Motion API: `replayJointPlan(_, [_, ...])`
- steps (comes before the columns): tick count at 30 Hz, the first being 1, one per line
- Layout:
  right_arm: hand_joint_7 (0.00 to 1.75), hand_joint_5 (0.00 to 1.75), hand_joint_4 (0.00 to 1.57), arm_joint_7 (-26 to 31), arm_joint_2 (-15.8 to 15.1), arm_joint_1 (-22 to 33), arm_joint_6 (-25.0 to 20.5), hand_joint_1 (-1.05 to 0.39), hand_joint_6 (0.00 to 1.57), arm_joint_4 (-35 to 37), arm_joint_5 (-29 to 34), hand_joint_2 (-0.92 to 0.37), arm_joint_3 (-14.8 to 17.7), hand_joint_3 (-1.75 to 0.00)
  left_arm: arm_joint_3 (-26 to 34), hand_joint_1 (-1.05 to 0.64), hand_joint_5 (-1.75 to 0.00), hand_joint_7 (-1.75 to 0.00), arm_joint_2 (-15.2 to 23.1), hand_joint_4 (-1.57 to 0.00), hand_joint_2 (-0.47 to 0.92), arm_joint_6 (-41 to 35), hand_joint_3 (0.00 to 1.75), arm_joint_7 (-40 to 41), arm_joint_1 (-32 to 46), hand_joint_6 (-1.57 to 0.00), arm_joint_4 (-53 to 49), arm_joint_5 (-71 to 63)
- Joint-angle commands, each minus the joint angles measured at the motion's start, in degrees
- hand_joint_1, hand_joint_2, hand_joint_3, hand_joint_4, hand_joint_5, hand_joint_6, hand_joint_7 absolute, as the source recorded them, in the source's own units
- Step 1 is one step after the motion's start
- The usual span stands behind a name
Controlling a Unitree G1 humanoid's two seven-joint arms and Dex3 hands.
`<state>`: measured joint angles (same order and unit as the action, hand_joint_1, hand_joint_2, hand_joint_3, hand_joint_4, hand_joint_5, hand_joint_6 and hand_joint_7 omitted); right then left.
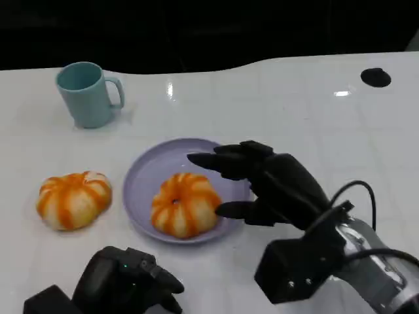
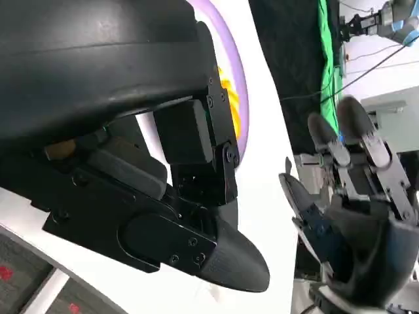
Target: Grasp the bread from the table and place it into the plate.
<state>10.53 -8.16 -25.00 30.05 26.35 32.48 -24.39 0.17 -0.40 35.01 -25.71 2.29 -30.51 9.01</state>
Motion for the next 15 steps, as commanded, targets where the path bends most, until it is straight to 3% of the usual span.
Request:
replayJointPlan(1, [0.10,0.63,0.45,-0.22,-1.51,3.58,4.62,-0.21,0.66,-2.20,-4.75,-0.91,3.30,-0.02,0.28,-1.05,-0.69,-0.29,0.73,-1.45,0.89,-0.15,0.00,0.91,-0.07,-1.57,0.13,-0.30])
replayJointPlan(4, [0.11,0.80,0.47,-3.00,-1.46,6.30,6.24,-0.18,0.72,-3.36,-10.05,-0.92,5.19,-0.05,0.22,-1.05,-0.69,-0.29,0.74,-1.45,0.89,-0.32,0.00,0.95,-0.13,-1.57,0.12,-0.21])
replayJointPlan(6, [0.12,0.87,0.50,-7.11,-1.22,9.31,5.54,-0.17,0.77,-5.70,-16.74,-0.92,6.81,-0.09,0.24,-1.05,-0.69,-0.29,0.83,-1.45,0.89,-0.06,0.00,0.80,-0.28,-1.57,-0.19,-0.09])
replayJointPlan(7, [0.15,0.93,0.50,-9.70,-0.95,10.80,4.62,-0.14,0.80,-7.04,-20.76,-0.89,7.54,-0.17,0.26,-1.05,-0.69,-0.29,0.88,-1.45,0.89,0.14,0.00,0.62,-0.36,-1.57,-0.38,0.03])
replayJointPlan(9, [0.22,1.00,0.49,-13.89,-0.61,13.32,2.31,-0.12,0.83,-9.61,-26.90,-0.67,8.80,-0.64,0.26,-1.05,-0.69,-0.29,0.95,-1.44,0.89,0.18,0.00,0.47,-0.41,-1.57,-0.50,0.15])
replayJointPlan(10, [0.25,1.02,0.51,-15.49,-0.56,14.53,0.84,-0.13,0.84,-11.00,-29.15,-0.61,9.37,-0.75,0.25,-1.05,-0.69,-0.29,0.97,-1.44,0.89,0.02,0.00,0.57,-0.38,-1.57,-0.44,0.11])
replayJointPlan(12, [0.31,1.03,0.56,-18.00,-0.46,16.91,-1.68,-0.14,0.86,-13.75,-32.50,-0.56,10.57,-0.86,0.20,-1.05,-0.69,-0.29,1.02,-1.44,0.89,-0.39,0.00,0.70,-0.26,-1.57,-0.16,0.06])
replayJointPlan(15, [0.40,1.06,0.62,-21.42,-0.90,19.81,-3.81,-0.13,0.87,-16.92,-35.95,-0.57,11.98,-0.86,0.20,-1.05,-0.69,-0.29,1.09,-1.44,0.89,-0.70,0.00,0.67,-0.17,-1.57,0.04,0.14])
